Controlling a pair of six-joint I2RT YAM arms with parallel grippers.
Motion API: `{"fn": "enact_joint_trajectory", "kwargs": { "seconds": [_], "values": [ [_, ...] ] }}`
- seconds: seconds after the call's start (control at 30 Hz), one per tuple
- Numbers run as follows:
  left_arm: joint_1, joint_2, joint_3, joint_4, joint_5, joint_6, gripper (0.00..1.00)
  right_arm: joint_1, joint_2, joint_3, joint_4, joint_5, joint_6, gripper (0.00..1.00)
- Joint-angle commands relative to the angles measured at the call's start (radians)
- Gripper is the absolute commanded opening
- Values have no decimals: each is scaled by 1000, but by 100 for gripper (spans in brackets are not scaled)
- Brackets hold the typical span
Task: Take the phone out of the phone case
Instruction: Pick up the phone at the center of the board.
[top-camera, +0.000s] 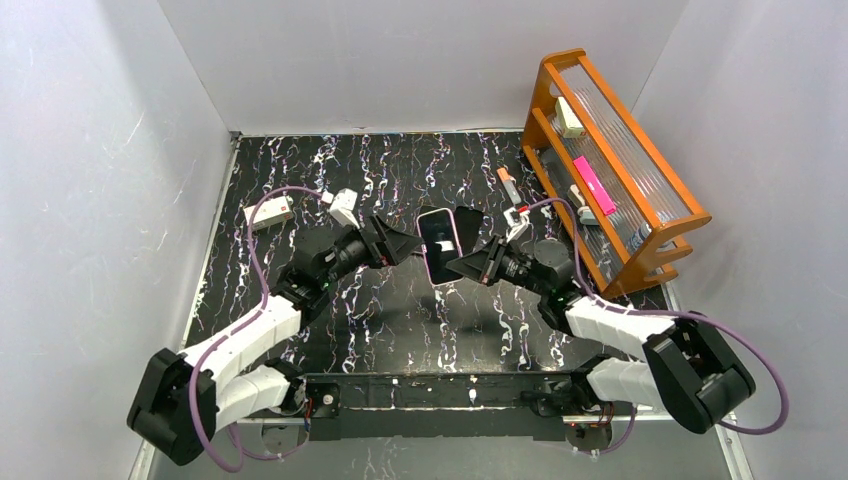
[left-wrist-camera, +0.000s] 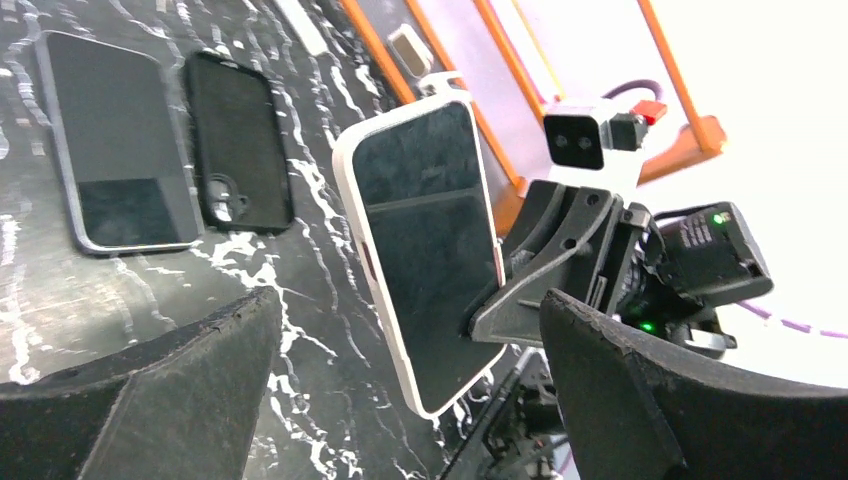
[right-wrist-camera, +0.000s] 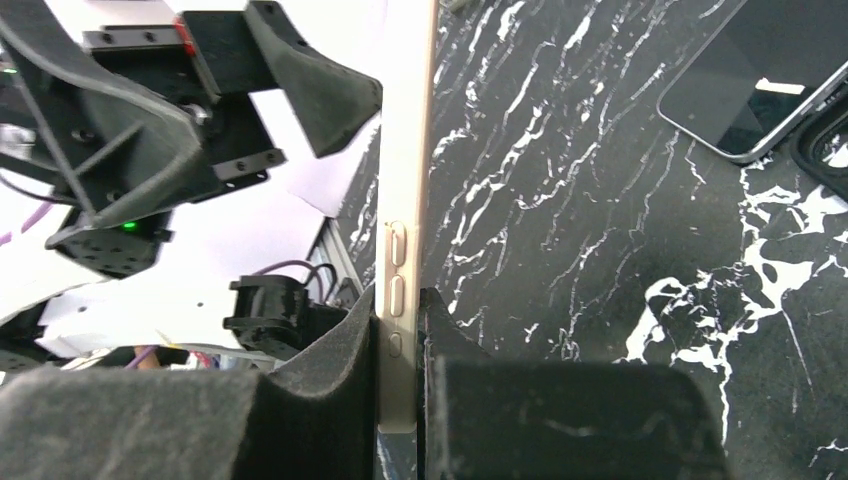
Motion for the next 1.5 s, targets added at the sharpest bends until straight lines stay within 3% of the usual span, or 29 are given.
{"fn": "enact_joint_trajectory", "kwargs": {
  "seconds": [0.0, 0.5, 0.97, 1.07, 1.13, 1.2, 1.3, 1.47],
  "values": [
    [7, 51, -4, 191, 176, -73, 97, -23, -79, -12, 185, -72, 71, 1],
    [5, 167, 20, 467, 330, -266, 87, -26, -62, 32, 360, -204, 171, 1],
    [-8, 227, 22, 642, 374, -379, 42, -26, 23, 100, 429, -282, 217, 1],
    [-8, 235, 31, 659, 374, -399, 28, -25, 44, 114, 424, -292, 220, 1],
    [-8, 230, 28, 669, 348, -411, 13, -25, 48, 118, 405, -276, 206, 2],
    [-8, 220, 21, 675, 296, -413, 1, -26, 50, 130, 365, -269, 178, 9],
    [-9, 204, 7, 680, 226, -415, 0, -24, 53, 134, 355, -255, 163, 21],
    [-10, 169, -29, 695, 93, -437, 0, 14, 33, 90, 349, -174, 137, 50]
  ]
}}
